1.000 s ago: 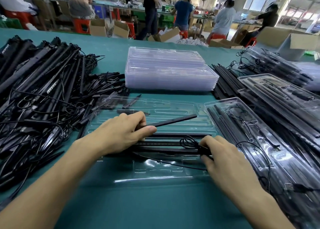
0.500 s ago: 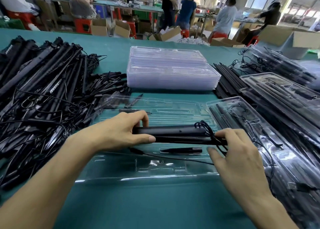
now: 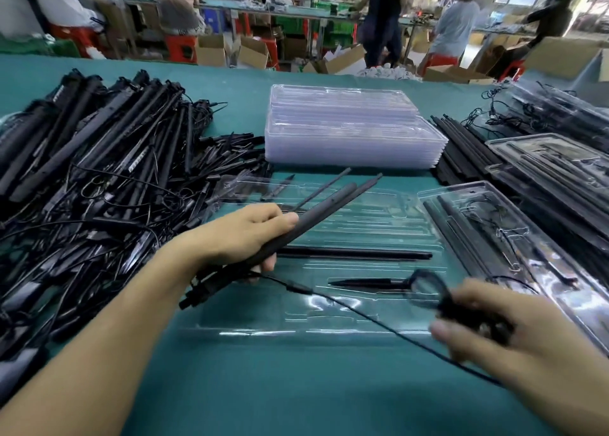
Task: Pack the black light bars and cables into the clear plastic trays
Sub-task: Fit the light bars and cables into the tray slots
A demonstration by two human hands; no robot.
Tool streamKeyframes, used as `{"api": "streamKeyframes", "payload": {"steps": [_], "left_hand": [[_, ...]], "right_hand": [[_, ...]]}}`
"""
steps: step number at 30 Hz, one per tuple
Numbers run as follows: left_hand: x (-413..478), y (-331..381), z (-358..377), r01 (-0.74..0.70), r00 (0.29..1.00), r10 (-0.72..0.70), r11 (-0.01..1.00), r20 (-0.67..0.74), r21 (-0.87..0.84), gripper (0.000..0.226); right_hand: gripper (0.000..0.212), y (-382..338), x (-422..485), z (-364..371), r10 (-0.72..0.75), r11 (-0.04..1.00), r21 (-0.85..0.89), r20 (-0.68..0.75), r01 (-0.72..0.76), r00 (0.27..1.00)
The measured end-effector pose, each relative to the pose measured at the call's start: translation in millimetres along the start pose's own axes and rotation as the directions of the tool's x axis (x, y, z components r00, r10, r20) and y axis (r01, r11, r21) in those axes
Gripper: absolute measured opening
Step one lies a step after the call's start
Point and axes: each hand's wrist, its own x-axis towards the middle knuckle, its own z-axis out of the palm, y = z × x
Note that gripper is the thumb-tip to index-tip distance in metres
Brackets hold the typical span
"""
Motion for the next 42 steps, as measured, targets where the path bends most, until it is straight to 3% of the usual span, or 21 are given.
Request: {"api": "streamKeyframes", "payload": {"steps": [3, 10, 13, 16, 19, 21, 24, 26, 31, 33, 36, 38, 42], "left_hand": [[-1, -1, -2, 0.023, 1.000, -0.022, 0.990, 0.007, -0.137, 0.042], [-1, -1, -9, -0.042, 0.997, 0.061, 0.954, 0.054, -0.297, 0.053], [-2, 0, -11, -0.067, 0.992, 0.100, 0.939, 0.081, -0.338, 0.050], [-1, -3, -9, -0.014, 0.990, 0.067, 0.919, 0.121, -0.394, 0.059], [1, -6, -5, 0.039, 0.982, 0.040, 0.914, 0.185, -0.404, 0.053], [2, -7, -3, 0.048, 0.981, 0.032, 0.917, 0.194, -0.396, 0.044], [2, -7, -2, 0.049, 0.977, 0.027, 0.937, 0.211, -0.346, 0.036], [2, -6, -1, -0.011, 0.974, 0.070, 0.964, 0.216, -0.265, 0.024], [-4, 5, 3, -0.091, 0.958, 0.155, 0.961, 0.241, -0.260, 0.033], [-8, 9, 4, -0.104, 0.943, 0.180, 0.958, 0.280, -0.267, 0.036], [-13, 14, 10, -0.096, 0.919, 0.194, 0.954, 0.344, -0.284, 0.030], [-14, 17, 12, -0.079, 0.924, 0.173, 0.959, 0.341, -0.273, 0.032], [-15, 19, 8, -0.059, 0.928, 0.142, 0.969, 0.344, -0.240, 0.040]], "right_hand": [[0.037, -3, -1, 0, 0.023, 0.999, 0.042, 0.149, -0.029, 0.989], [0.032, -13, 7, 3, 0.058, 0.997, 0.052, 0.056, -0.061, 0.997], [0.046, -23, 10, 3, 0.114, 0.967, 0.206, 0.181, -0.151, 0.977], [0.062, -26, 11, 8, 0.146, 0.858, 0.420, 0.352, -0.296, 0.924], [0.056, -31, 15, 16, 0.087, 0.875, 0.414, 0.379, -0.253, 0.921], [0.033, -35, 19, 18, 0.067, 0.907, 0.376, 0.317, -0.190, 0.946], [0.017, -36, 20, 15, 0.087, 0.930, 0.326, 0.253, -0.170, 0.963], [0.009, -28, 21, 16, 0.105, 0.979, 0.161, 0.146, -0.129, 0.984], [0.034, -15, 29, 19, 0.061, 0.965, -0.236, -0.234, -0.117, 0.970], [0.046, -16, 32, 21, -0.006, 0.944, -0.319, -0.272, -0.084, 0.962], [0.067, -19, 41, 26, -0.078, 0.921, -0.389, -0.204, -0.007, 0.976], [0.067, -18, 45, 31, -0.074, 0.921, -0.390, -0.195, -0.008, 0.978], [0.060, -12, 46, 34, -0.098, 0.919, -0.388, -0.382, -0.064, 0.919]]}}
